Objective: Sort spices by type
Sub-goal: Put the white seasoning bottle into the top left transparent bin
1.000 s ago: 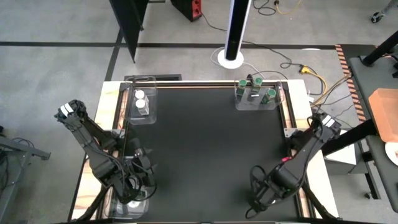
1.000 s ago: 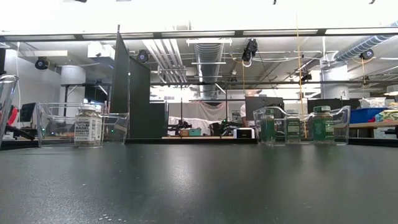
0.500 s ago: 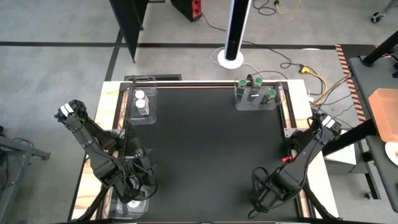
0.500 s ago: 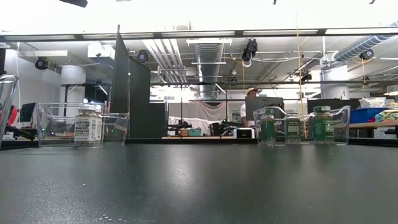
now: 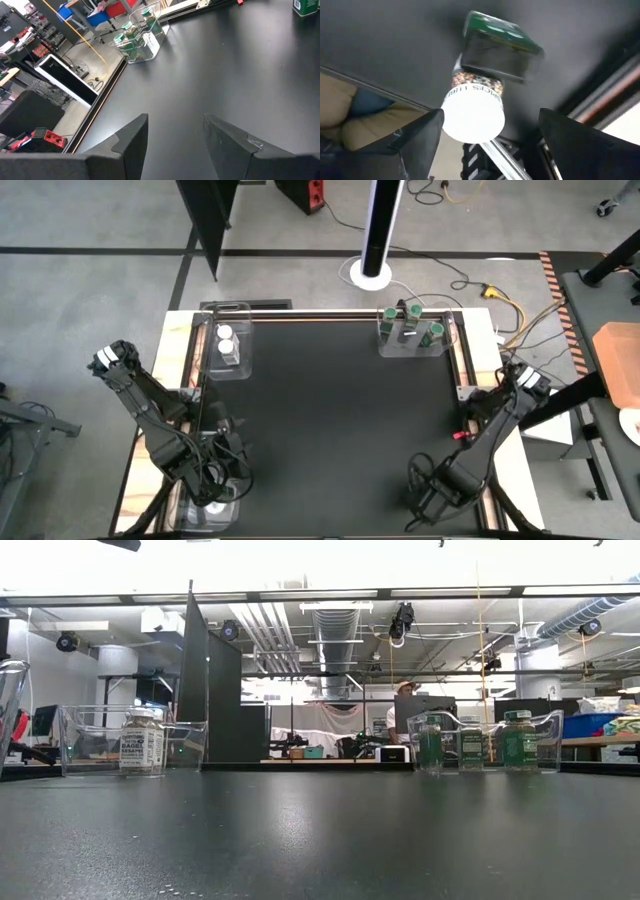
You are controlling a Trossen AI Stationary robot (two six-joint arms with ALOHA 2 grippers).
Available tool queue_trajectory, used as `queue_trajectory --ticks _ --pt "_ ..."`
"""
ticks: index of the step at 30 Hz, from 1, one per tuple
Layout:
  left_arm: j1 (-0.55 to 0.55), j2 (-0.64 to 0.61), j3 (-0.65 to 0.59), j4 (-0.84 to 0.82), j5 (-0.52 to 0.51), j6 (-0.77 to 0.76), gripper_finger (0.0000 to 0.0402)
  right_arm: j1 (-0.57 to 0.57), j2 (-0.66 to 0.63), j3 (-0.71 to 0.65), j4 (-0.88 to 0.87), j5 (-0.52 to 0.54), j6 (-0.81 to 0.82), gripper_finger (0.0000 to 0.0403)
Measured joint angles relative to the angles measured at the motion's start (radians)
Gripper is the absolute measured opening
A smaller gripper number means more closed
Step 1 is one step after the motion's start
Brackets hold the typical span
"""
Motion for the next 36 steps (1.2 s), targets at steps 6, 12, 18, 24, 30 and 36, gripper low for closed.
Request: queue_trajectory --ticks 6,12,18,24,30,36 --pt "0.0 0.0 0.0 0.004 0.0 -0.001 0.0173 -0.001 -0.01 -0.059 0.109 0.025 -0.029 0.032" --pt "0.0 0.0 0.0 0.007 0.0 -0.001 0.0173 0.0 -0.017 -0.071 0.107 0.047 -0.048 0.0325" --pt "0.001 0.0 0.0 0.009 0.0 -0.001 0.0173 0.001 -0.045 -0.072 0.043 0.05 -0.052 0.0317" --pt "0.001 0.0 0.0 0.01 0.0 -0.001 0.0173 0.002 -0.099 -0.052 0.001 0.099 -0.022 0.0316" --pt "0.001 0.0 0.0 0.015 0.001 -0.016 0.0173 0.004 -0.097 -0.056 0.012 0.125 0.01 0.0335" --pt "0.001 0.0 0.0 0.018 0.007 -0.029 0.0173 0.004 -0.056 -0.063 0.075 0.109 0.012 0.034"
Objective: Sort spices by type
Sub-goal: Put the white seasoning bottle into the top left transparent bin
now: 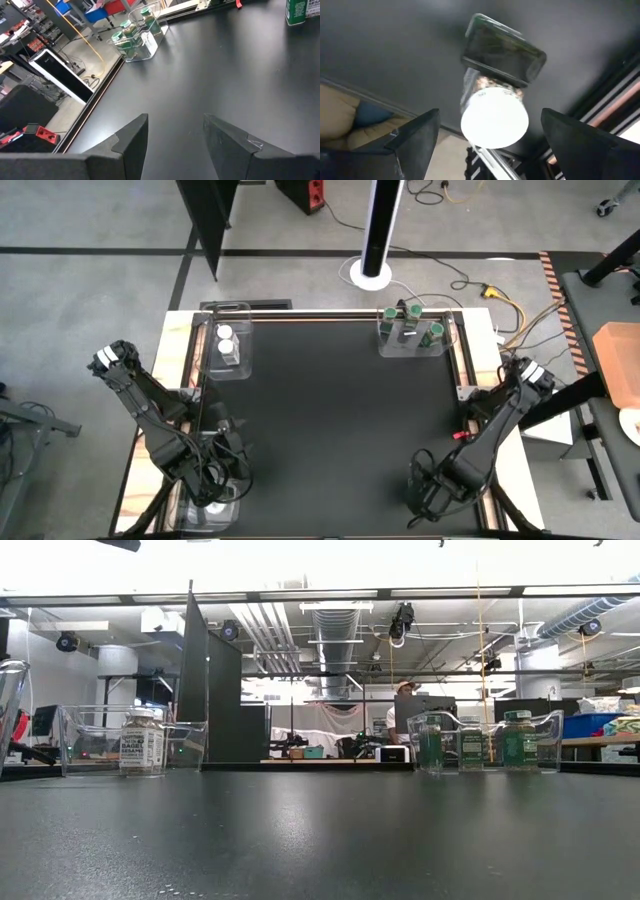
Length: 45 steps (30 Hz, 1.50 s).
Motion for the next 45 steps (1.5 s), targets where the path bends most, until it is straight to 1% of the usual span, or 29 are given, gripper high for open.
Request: queue_trajectory --ticks 2,6,12,16,20,30,35,38,43,45 --pt "0.0 0.0 0.0 0.002 0.0 -0.002 0.0173 0.005 0.01 -0.005 0.009 -0.028 0.002 0.0339" --pt "-0.001 0.0 0.0 0.006 0.0 -0.002 0.0173 0.025 0.017 -0.014 0.017 -0.04 0.023 0.0333" --pt "-0.001 0.0 0.0 0.006 0.001 -0.002 0.0173 0.051 0.017 -0.034 0.019 -0.028 0.067 0.0324" --pt "0.0 0.0 0.0 0.006 0.001 -0.002 0.0173 0.05 0.017 -0.04 0.023 -0.004 0.068 0.0317" --pt "0.0 0.0 0.0 0.007 0.001 -0.002 0.0173 0.05 0.022 -0.042 0.026 -0.003 0.068 0.0311" --pt "0.0 0.0 0.0 0.01 0.001 -0.002 0.0173 0.05 0.022 -0.096 0.098 -0.003 0.079 0.0292" --pt "0.0 0.0 0.0 0.014 0.001 -0.002 0.0173 0.05 0.022 -0.116 0.134 -0.004 0.079 0.027" --pt "0.0 0.0 0.0 0.016 0.001 -0.002 0.0173 0.05 0.022 -0.116 0.141 -0.004 0.079 0.0247" --pt "0.0 0.0 0.0 0.025 0.001 -0.002 0.0173 0.05 0.022 -0.116 0.147 -0.006 0.085 0.0197" --pt "0.0 0.0 0.0 0.028 0.001 -0.002 0.0173 0.05 0.022 -0.116 0.147 -0.008 0.078 0.0194"
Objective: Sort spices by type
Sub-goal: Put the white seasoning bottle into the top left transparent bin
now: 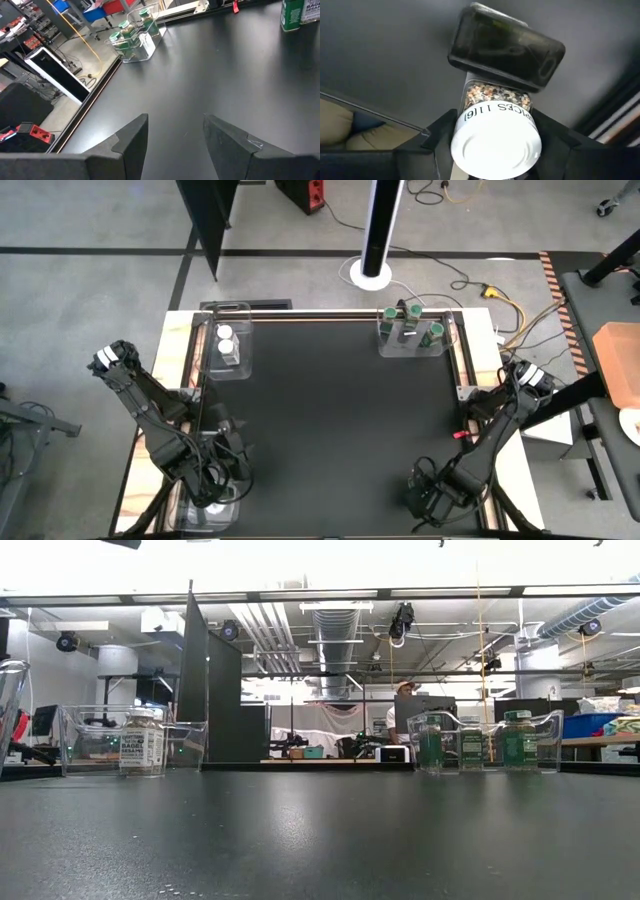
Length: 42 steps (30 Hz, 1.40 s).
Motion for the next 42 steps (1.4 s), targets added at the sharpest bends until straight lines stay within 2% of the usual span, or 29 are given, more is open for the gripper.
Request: queue_trajectory --ticks 6,11,15,18,22,27,32,34,39,42 --pt "0.0 0.0 0.0 0.037 0.005 0.031 0.0173 0.006 -0.007 0.04 -0.011 -0.032 -0.019 0.0194" --pt "0.0 0.0 0.0 0.163 0.085 0.154 0.0173 0.017 -0.01 0.147 -0.008 -0.027 -0.118 0.0194" --pt "0.0 0.0 -0.001 0.325 0.194 0.332 0.0173 0.017 -0.003 0.224 -0.003 0.041 -0.251 0.0194" --pt "0.0 0.0 -0.019 0.487 0.282 0.506 0.0173 -0.003 0.016 0.257 -0.004 0.138 -0.372 0.0194" --pt "0.004 0.001 -0.066 0.693 0.338 0.667 0.0173 -0.056 0.053 0.267 -0.01 0.234 -0.569 0.0194" --pt "0.022 0.001 -0.117 0.806 0.334 0.685 0.0173 -0.15 0.097 0.273 -0.006 0.29 -0.822 0.0194" --pt "0.049 0.001 -0.183 0.898 0.331 0.668 0.0173 -0.234 0.128 0.31 0.02 0.517 -1.188 0.0194" --pt "0.063 0.001 -0.212 0.942 0.328 0.661 0.0173 -0.269 0.131 0.329 0.036 0.575 -1.306 0.0194" --pt "0.09 0.001 -0.248 0.992 0.196 0.653 0.0173 -0.346 0.132 0.331 0.143 0.805 -1.607 0.0194" --pt "0.097 0.001 -0.249 0.992 0.159 0.652 0.0173 -0.405 0.132 0.325 0.251 0.809 -1.803 0.0194"
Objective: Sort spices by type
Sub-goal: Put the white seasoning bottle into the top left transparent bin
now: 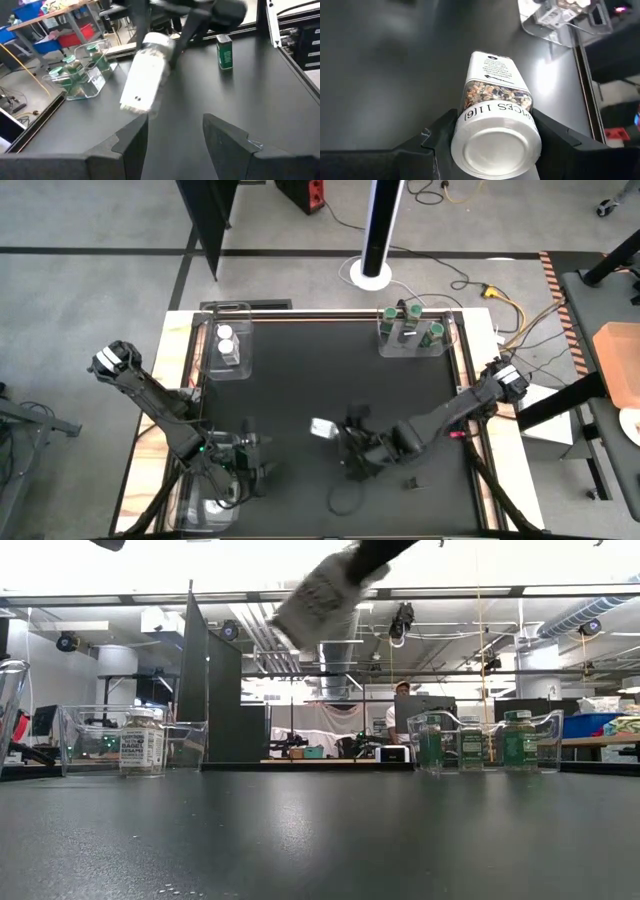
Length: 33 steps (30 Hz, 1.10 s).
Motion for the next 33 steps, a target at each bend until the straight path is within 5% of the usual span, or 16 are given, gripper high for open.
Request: queue_trajectory --ticks 10,16,20,26,33 --pt "0.005 0.0 0.0 -0.028 0.023 -0.019 0.0173 -0.227 0.001 -0.027 0.169 -0.16 -0.342 0.0194" --pt "0.012 0.0 0.0 -0.053 0.023 -0.02 0.0173 -0.324 0.001 -0.091 0.371 -0.39 -0.508 0.0194" --pt "0.036 0.0 0.0 -0.088 0.025 -0.037 0.0173 -0.386 0.001 -0.128 0.409 -0.407 -0.569 0.0194" --pt "0.172 -0.012 0.0 -0.16 0.13 -0.044 0.0173 -0.496 -0.007 -0.195 0.516 -0.53 -0.664 0.0194" --pt "0.373 -0.07 0.0 -0.276 0.225 -0.007 0.0173 -0.599 -0.01 -0.223 0.536 -0.543 -0.747 0.0194"
